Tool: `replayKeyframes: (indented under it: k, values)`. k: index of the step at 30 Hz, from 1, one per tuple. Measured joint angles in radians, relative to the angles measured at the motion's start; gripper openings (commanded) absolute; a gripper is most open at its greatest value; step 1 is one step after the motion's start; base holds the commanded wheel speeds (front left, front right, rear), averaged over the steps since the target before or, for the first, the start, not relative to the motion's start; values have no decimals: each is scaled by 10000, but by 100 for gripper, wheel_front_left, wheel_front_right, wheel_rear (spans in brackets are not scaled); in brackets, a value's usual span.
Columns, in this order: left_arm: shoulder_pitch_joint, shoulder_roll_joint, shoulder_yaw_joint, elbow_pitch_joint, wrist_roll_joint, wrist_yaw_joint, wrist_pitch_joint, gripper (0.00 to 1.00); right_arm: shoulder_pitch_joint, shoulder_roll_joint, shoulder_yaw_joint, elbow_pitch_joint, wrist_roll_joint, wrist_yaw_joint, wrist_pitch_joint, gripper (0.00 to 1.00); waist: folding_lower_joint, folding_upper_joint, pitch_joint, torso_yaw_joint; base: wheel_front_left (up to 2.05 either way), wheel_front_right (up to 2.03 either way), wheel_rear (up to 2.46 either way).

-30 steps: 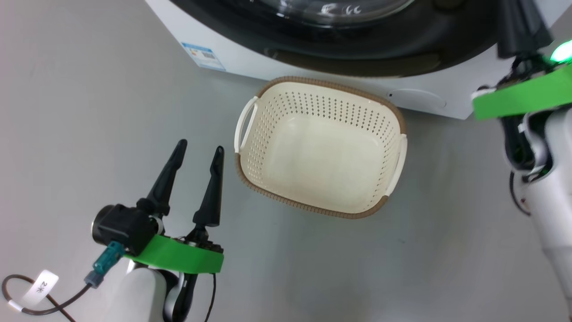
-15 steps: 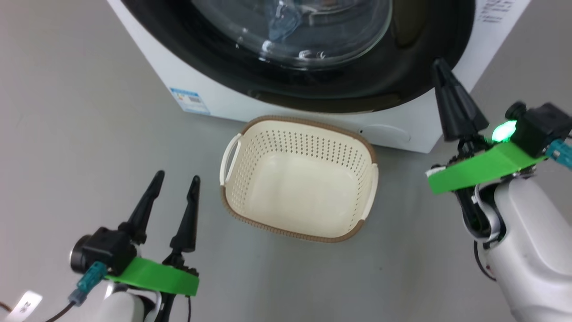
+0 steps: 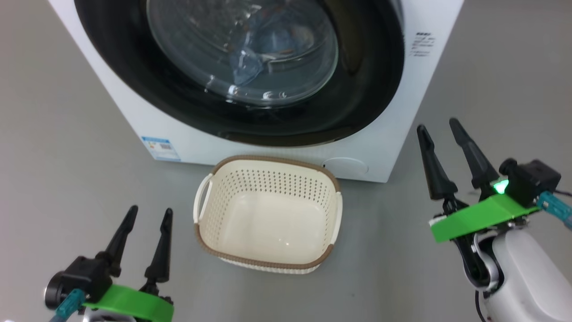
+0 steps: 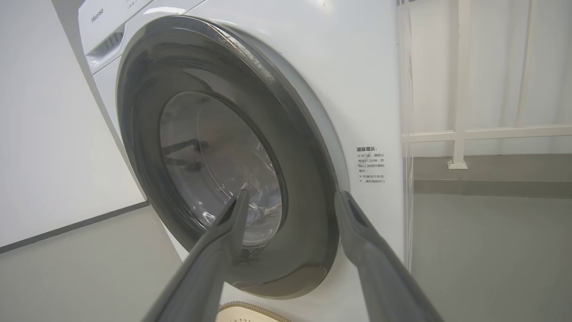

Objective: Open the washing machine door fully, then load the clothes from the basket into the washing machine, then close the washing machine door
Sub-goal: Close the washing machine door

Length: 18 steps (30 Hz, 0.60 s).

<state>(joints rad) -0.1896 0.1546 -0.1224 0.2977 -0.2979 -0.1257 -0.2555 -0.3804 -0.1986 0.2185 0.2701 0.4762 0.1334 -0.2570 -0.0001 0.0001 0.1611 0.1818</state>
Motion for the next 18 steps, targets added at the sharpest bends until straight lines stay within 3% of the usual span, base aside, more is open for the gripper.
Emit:
replayKeyframes:
  k: [18]
  values:
    - [1027, 320, 905, 127, 15, 0, 0, 100, 2091, 77, -706, -94, -102, 0, 0, 100, 0, 0, -1133, -1481, 0, 0, 0]
